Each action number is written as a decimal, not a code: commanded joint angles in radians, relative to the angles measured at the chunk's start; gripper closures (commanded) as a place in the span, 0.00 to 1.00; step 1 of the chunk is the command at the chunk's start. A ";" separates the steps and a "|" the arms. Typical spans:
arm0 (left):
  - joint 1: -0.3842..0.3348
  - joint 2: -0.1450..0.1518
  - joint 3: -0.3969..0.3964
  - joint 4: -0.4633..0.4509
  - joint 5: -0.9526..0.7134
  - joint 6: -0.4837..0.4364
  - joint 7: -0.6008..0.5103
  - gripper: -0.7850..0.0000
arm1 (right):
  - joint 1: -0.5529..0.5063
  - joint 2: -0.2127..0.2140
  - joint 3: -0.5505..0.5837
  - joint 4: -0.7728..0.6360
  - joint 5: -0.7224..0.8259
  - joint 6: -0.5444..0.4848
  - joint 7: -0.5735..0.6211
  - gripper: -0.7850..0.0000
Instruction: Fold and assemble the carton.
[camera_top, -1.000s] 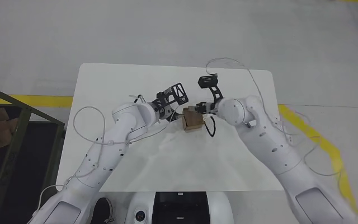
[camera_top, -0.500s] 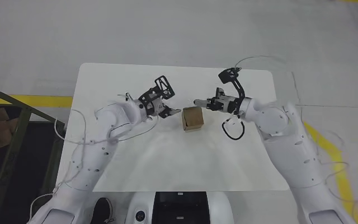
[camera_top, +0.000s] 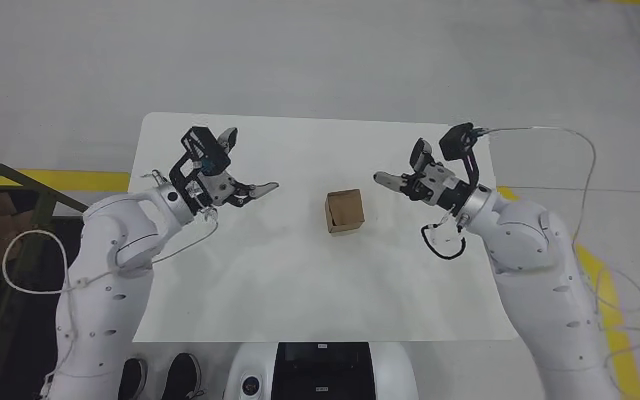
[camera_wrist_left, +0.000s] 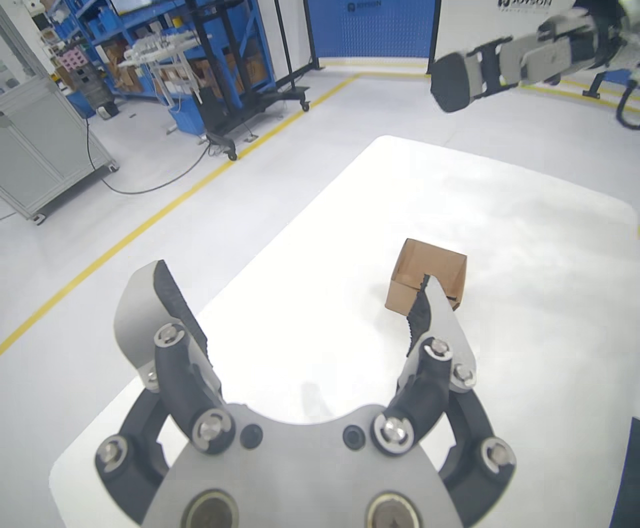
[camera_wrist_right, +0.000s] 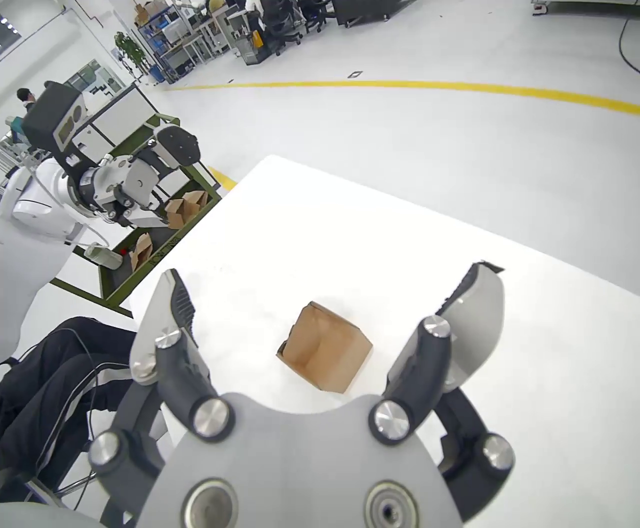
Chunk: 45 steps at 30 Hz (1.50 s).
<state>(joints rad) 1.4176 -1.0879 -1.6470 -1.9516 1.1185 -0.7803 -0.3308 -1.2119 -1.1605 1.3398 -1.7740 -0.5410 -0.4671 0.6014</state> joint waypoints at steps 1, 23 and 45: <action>0.021 0.005 -0.029 -0.023 -0.001 -0.014 -0.002 0.00 | -0.006 0.000 -0.008 -0.005 0.023 0.000 0.015 0.00; 0.038 0.007 -0.043 -0.042 0.001 -0.016 0.000 0.00 | -0.006 0.000 -0.008 -0.005 0.023 0.000 0.015 0.00; 0.038 0.007 -0.043 -0.042 0.001 -0.016 0.000 0.00 | -0.006 0.000 -0.008 -0.005 0.023 0.000 0.015 0.00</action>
<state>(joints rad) 1.4552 -1.0811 -1.6899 -1.9939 1.1192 -0.7960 -0.3303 -1.2181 -1.1605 1.3316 -1.7788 -0.5177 -0.4669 0.6164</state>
